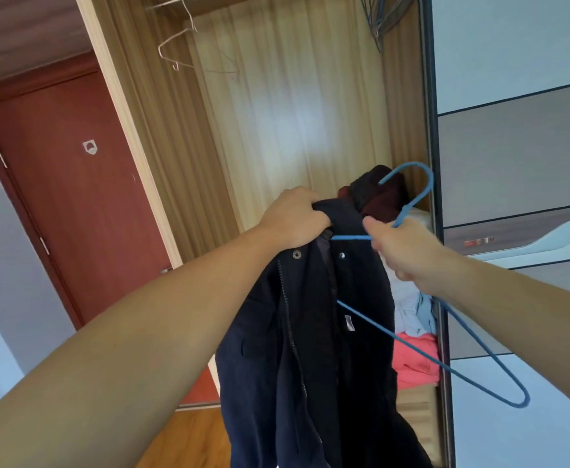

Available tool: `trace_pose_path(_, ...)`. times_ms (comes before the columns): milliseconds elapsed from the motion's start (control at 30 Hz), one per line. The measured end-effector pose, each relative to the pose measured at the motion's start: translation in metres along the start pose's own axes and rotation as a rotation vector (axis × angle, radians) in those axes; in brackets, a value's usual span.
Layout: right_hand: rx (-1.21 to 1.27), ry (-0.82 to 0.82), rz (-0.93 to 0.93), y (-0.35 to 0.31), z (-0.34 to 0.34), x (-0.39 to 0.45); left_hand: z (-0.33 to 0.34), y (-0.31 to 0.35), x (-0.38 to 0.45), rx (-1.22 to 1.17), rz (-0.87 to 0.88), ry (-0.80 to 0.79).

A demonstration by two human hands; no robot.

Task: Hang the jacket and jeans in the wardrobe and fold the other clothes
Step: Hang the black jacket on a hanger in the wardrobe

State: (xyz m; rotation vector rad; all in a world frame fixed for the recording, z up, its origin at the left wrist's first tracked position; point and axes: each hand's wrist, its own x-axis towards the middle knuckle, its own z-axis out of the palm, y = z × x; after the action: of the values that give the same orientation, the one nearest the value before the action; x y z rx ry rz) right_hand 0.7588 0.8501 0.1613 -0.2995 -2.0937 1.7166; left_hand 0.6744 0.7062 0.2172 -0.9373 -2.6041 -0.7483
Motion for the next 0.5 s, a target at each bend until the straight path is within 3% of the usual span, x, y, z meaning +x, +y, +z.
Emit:
trace_pose_path(133, 0.093, 0.009, -0.005, -0.018, -0.010, 0.002, -0.017, 0.003, -0.005, 0.054, 0.042, -0.121)
trace_pose_path(300, -0.036, 0.047, -0.067, -0.025, -0.024, 0.005, -0.031, 0.013, -0.007, 0.071, 0.167, -0.246)
trace_pose_path(400, -0.116, 0.140, -0.208, -0.025, -0.033, 0.007, -0.026, 0.020, -0.006, 0.100, 0.274, -0.171)
trace_pose_path(500, -0.257, 0.343, -0.434, -0.013, -0.036, 0.013, -0.017, 0.022, -0.002, 0.114, 0.318, -0.117)
